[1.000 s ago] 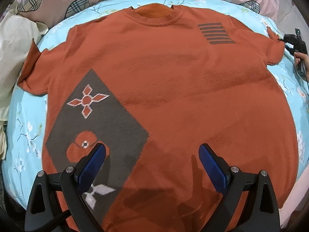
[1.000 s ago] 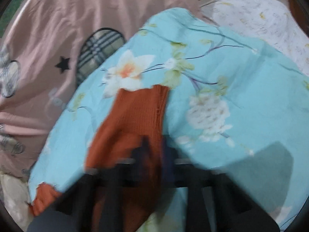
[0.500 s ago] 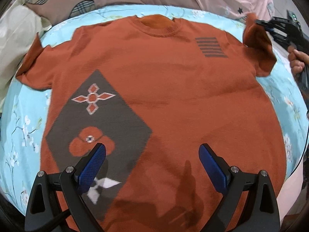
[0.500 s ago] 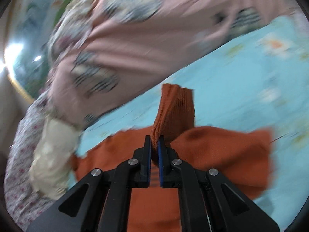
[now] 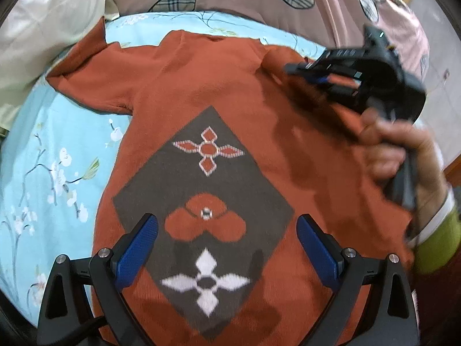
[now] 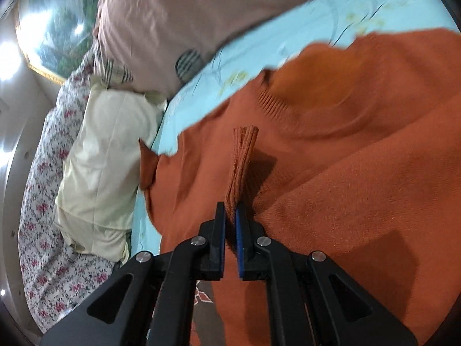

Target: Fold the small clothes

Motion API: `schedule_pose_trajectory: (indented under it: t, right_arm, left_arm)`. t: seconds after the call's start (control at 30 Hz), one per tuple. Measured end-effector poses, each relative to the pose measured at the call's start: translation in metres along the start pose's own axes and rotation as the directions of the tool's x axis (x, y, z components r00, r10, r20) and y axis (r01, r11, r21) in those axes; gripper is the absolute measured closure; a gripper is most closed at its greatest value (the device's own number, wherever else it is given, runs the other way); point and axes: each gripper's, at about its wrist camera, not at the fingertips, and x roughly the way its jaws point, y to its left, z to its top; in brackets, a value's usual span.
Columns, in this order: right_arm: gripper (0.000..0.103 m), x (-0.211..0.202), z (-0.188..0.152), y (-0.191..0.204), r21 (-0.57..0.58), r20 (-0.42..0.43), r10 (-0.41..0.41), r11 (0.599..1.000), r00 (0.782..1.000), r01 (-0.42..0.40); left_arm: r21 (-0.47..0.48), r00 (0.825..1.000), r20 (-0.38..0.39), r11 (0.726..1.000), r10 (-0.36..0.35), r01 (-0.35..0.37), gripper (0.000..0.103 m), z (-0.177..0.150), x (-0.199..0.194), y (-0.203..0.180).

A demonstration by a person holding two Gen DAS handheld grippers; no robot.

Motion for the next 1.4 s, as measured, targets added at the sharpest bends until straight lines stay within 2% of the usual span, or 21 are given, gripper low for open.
schedule_pose_trajectory:
  t: [0.17,0.23,0.3,0.5,0.6,0.67,0.7,0.73,0.83,0.9,1.0,1.07,1.13,1.2,1.23,1.27,1.3,1.33,1.37,1.4]
  right_arm:
    - [0.088,0.007,-0.012,0.003,-0.03,-0.066,-0.013,0.999,0.998,0.011]
    - [0.08,-0.012,-0.017,-0.001,-0.035,-0.034,-0.031,0.999,0.999,0.03]
    - [0.079,-0.041,-0.023,-0.01,-0.022,0.017,-0.052,0.998,0.999,0.052]
    - [0.072,-0.12,-0.053,-0.037,0.062,0.133,-0.113,0.992,0.985,0.106]
    - [0.071,-0.144,-0.066,-0.045,0.09,0.162,-0.142,0.988,0.977,0.128]
    - [0.071,-0.155,-0.073,-0.045,0.101,0.175,-0.152,0.986,0.973,0.136]
    - [0.07,-0.158,-0.074,-0.045,0.103,0.181,-0.154,0.985,0.971,0.137]
    - [0.071,-0.16,-0.074,-0.044,0.102,0.189,-0.152,0.986,0.97,0.134]
    - [0.071,-0.169,-0.077,-0.04,0.094,0.217,-0.149,0.987,0.965,0.131]
    - [0.07,-0.173,-0.08,-0.038,0.085,0.227,-0.144,0.988,0.963,0.127]
    - [0.07,-0.174,-0.086,-0.039,0.07,0.222,-0.157,0.987,0.962,0.145]
    - [0.07,-0.171,-0.09,-0.041,0.074,0.209,-0.162,0.986,0.964,0.15]
    - [0.07,-0.17,-0.093,-0.042,0.085,0.201,-0.171,0.984,0.965,0.156]
    - [0.07,-0.174,-0.096,-0.044,0.093,0.205,-0.18,0.982,0.962,0.164]
    - [0.07,-0.177,-0.097,-0.046,0.097,0.209,-0.185,0.981,0.96,0.168]
    - [0.07,-0.181,-0.097,-0.047,0.103,0.216,-0.191,0.98,0.958,0.172]
    - [0.07,-0.185,-0.097,-0.049,0.11,0.222,-0.198,0.978,0.955,0.177]
    - [0.07,-0.19,-0.097,-0.05,0.115,0.229,-0.208,0.976,0.951,0.186]
    - [0.07,-0.196,-0.095,-0.053,0.119,0.242,-0.223,0.973,0.944,0.199]
    - [0.07,-0.203,-0.094,-0.055,0.122,0.26,-0.239,0.969,0.936,0.214]
  left_arm:
    - [-0.015,0.997,0.02,0.997,-0.081,0.081,0.006,0.03,0.018,0.005]
    - [-0.009,0.994,0.018,0.994,-0.111,0.111,0.006,0.052,0.033,0.002]
    - [-0.001,0.99,0.014,0.991,-0.137,0.137,0.006,0.07,0.05,-0.001]
    - [0.014,0.97,-0.074,0.973,-0.23,0.232,0.006,0.149,0.131,-0.019]
    - [0.032,0.971,-0.079,0.973,-0.227,0.23,0.009,0.175,0.155,-0.033]
    - [0.085,0.975,-0.044,0.971,-0.219,0.223,0.051,0.187,0.16,-0.039]
    - [0.092,0.973,-0.059,0.969,-0.225,0.229,0.095,0.188,0.163,-0.039]
    - [0.079,0.965,-0.073,0.963,-0.252,0.257,0.098,0.186,0.163,-0.035]
    - [0.075,0.966,0.027,0.964,-0.257,0.255,0.098,0.171,0.132,-0.016]
    - [0.064,0.962,0.043,0.962,-0.27,0.267,0.096,0.155,0.117,0.001]
    - [0.068,0.955,0.007,0.953,-0.295,0.294,0.082,0.137,0.112,0.024]
    - [0.058,0.953,-0.038,0.952,-0.299,0.301,0.072,0.138,0.119,0.033]
    - [0.033,0.935,-0.071,0.936,-0.348,0.351,0.062,0.146,0.127,0.036]
    - [0.045,0.924,-0.091,0.925,-0.372,0.377,0.059,0.156,0.133,0.027]
    - [0.063,0.922,-0.104,0.922,-0.374,0.381,0.066,0.157,0.135,0.022]
    - [0.111,0.928,-0.112,0.923,-0.356,0.368,0.074,0.156,0.135,0.01]
    - [0.152,0.936,-0.114,0.925,-0.333,0.348,0.101,0.154,0.134,0.004]
    - [0.204,0.954,-0.08,0.932,-0.287,0.298,0.1,0.152,0.126,-0.004]
    - [0.218,0.965,-0.029,0.94,-0.261,0.261,0.1,0.151,0.116,-0.004]
    - [0.207,0.968,0.058,0.952,-0.244,0.227,0.1,0.149,0.102,0.002]
